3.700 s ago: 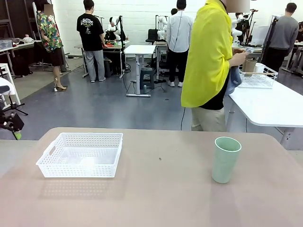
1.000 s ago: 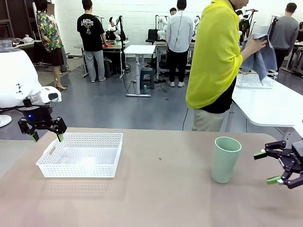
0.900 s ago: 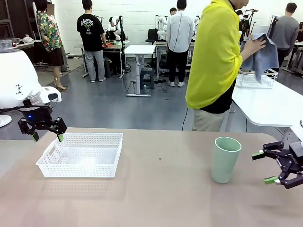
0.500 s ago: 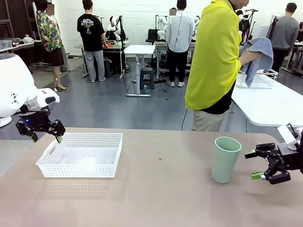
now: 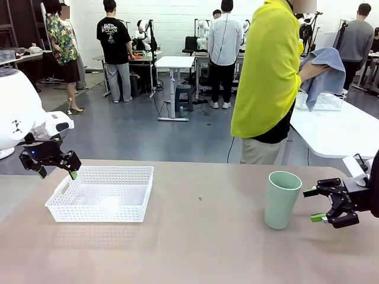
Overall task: Clean and organize the cups into the basket.
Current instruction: Pick up the Organizing basket and move it to the center of the table, then pick up the Reusable plastic cup from the right side of the table and place it inside the Organizing basket.
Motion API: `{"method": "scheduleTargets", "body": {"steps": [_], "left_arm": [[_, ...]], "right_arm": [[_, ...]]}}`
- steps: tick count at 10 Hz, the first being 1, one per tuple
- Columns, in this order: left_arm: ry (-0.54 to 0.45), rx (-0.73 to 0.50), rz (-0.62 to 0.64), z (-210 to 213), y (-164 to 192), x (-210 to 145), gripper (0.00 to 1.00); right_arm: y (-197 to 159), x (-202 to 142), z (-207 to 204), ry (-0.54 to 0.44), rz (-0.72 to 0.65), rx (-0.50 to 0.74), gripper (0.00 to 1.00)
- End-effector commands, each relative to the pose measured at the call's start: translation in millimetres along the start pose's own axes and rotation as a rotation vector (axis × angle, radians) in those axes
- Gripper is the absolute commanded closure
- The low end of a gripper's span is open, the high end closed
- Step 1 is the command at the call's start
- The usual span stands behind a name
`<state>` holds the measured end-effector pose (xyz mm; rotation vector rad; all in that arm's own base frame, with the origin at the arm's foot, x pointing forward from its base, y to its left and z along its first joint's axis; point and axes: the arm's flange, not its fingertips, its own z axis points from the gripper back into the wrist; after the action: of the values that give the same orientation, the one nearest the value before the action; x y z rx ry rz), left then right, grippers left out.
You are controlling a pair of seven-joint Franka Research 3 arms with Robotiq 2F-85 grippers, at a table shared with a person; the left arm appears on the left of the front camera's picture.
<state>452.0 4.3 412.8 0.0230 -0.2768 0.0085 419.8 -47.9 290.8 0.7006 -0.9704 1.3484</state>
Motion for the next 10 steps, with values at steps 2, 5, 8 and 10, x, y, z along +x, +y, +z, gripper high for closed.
{"method": "scheduleTargets", "body": {"steps": [2, 5, 8, 10], "left_arm": [[0.000, 0.000, 0.000, 0.0, 0.0, 0.0, 0.00], [0.029, 0.007, -0.069, -17.1, -4.4, 2.7, 0.00], [0.052, 0.026, -0.088, -26.1, -4.5, 2.9, 0.00], [0.049, 0.035, -0.084, -25.5, -2.3, 2.9, 0.00]], "right_arm": [[0.0, 0.0, 0.0, 0.000, 0.000, 0.000, 0.00], [-9.7, 0.1, -16.1, -0.015, -0.090, -0.016, 0.00], [-18.2, -9.6, -28.9, -0.113, -0.109, 0.006, 0.00], [-17.8, -9.7, -42.2, -0.169, -0.100, 0.050, 0.00]]}}
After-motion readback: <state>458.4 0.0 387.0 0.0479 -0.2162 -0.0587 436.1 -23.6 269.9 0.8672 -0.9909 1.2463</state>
